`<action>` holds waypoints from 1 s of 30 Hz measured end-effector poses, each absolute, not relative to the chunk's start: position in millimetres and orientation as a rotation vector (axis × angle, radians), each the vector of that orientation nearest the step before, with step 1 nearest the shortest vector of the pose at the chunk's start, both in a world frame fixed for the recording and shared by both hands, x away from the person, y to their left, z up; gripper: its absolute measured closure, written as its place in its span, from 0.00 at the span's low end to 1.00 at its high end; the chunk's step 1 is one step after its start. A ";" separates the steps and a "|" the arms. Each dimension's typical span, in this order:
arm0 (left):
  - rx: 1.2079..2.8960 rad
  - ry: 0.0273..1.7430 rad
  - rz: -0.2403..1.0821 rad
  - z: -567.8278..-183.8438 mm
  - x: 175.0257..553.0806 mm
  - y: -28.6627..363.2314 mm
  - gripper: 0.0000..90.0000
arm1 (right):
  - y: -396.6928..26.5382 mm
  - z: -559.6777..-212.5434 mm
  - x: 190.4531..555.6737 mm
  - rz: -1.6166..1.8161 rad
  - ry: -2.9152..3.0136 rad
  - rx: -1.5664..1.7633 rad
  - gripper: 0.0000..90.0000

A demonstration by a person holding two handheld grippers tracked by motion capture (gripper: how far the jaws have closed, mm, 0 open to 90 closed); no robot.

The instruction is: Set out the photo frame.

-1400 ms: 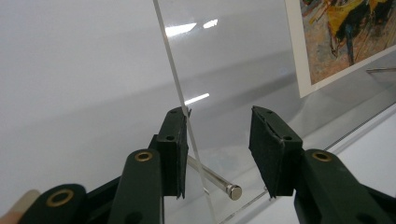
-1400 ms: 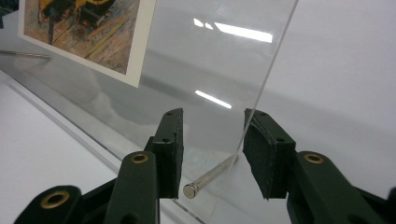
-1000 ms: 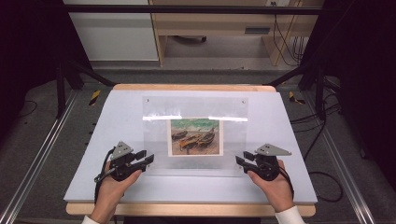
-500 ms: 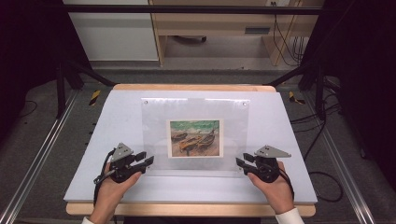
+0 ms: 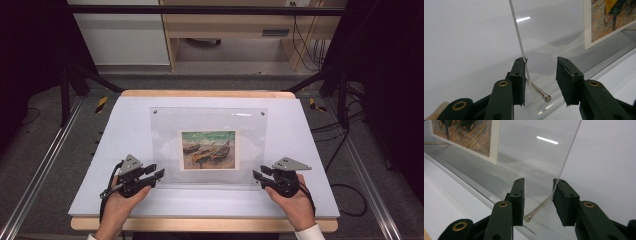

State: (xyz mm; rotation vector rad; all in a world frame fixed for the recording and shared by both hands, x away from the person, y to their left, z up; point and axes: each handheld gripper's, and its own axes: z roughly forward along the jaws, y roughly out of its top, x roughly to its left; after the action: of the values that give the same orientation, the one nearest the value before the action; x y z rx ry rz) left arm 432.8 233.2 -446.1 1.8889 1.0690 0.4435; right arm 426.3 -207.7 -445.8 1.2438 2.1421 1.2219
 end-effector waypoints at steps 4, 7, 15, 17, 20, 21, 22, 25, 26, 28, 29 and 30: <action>1.896 1.066 0.446 -446.2 432.0 233.4 0.66 | -208.1 -446.0 425.9 1.220 2.146 1.236 0.70; 1.897 1.066 0.446 -446.4 431.4 233.4 0.66 | -207.9 -446.1 425.1 1.217 2.146 1.240 0.70; 1.904 1.065 0.453 -446.4 430.1 232.7 0.66 | -207.5 -446.2 423.7 1.215 2.146 1.247 0.70; 1.906 1.065 0.456 -446.5 429.8 232.7 0.67 | -207.5 -446.4 423.7 1.216 2.144 1.246 0.70; 1.908 1.069 0.456 -446.6 428.9 232.5 0.67 | -207.8 -446.7 423.2 1.215 2.145 1.240 0.71; 1.910 1.070 0.456 -446.6 428.4 232.3 0.67 | -207.8 -446.9 422.9 1.216 2.145 1.240 0.71; 1.911 1.071 0.459 -446.6 427.9 232.0 0.67 | -207.6 -447.0 422.3 1.217 2.143 1.246 0.71; 1.911 1.073 0.456 -446.8 427.1 231.9 0.67 | -207.6 -447.3 421.3 1.215 2.144 1.250 0.71; 1.911 1.073 0.456 -446.8 427.0 231.9 0.67 | -207.6 -447.3 421.3 1.215 2.145 1.247 0.71; 1.913 1.073 0.457 -446.7 426.9 231.8 0.67 | -207.8 -447.5 421.3 1.217 2.143 1.245 0.71; 1.915 1.073 0.457 -446.7 426.8 231.8 0.67 | -207.5 -447.5 421.0 1.216 2.139 1.247 0.71; 1.915 1.073 0.457 -446.7 426.6 231.7 0.67 | -207.3 -447.6 420.5 1.215 2.141 1.250 0.71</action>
State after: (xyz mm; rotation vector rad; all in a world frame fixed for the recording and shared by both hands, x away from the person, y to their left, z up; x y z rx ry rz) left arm 426.6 231.7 -446.7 1.9152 1.0731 0.4571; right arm 420.5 -207.3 -447.6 1.2503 2.1409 1.2148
